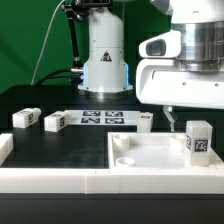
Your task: Assemble one leg
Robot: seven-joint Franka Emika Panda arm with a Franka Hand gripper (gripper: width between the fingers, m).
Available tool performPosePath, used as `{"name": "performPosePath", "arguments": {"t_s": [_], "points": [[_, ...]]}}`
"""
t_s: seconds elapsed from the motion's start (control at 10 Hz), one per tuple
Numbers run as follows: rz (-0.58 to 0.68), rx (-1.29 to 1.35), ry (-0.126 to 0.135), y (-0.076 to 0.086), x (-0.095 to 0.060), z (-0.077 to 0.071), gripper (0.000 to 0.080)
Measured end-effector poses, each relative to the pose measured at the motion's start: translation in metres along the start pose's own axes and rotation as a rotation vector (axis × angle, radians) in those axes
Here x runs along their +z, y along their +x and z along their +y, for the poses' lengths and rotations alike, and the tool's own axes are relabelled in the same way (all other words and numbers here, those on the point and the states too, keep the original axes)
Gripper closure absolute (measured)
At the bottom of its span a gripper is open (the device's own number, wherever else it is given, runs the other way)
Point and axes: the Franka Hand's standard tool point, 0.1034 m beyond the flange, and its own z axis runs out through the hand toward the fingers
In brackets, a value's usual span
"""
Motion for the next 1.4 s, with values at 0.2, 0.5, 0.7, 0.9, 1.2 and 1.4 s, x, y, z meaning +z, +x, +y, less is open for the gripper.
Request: {"name": "performPosePath", "arguments": {"t_s": [0.2,0.5,0.7,0.9,1.2,1.4], "points": [[0.003,-0.21,-0.012,0.0011,-0.0003,0.0012,0.015],[0.003,-0.343,-0.013,0.0028,-0.0004,0.0038,0.015],[0.003,-0.341,-0.013,0.0028,-0.0004,0.0037,0.0183],[0.003,-0.341,-0.013,0.003,-0.0004,0.004,0.0364],[0.003,-0.266,-0.007,0.0048,-0.0003,0.007,0.0507],[0.019,-0.015,0.011,0.0048,0.0002,0.0078,0.0507]]}}
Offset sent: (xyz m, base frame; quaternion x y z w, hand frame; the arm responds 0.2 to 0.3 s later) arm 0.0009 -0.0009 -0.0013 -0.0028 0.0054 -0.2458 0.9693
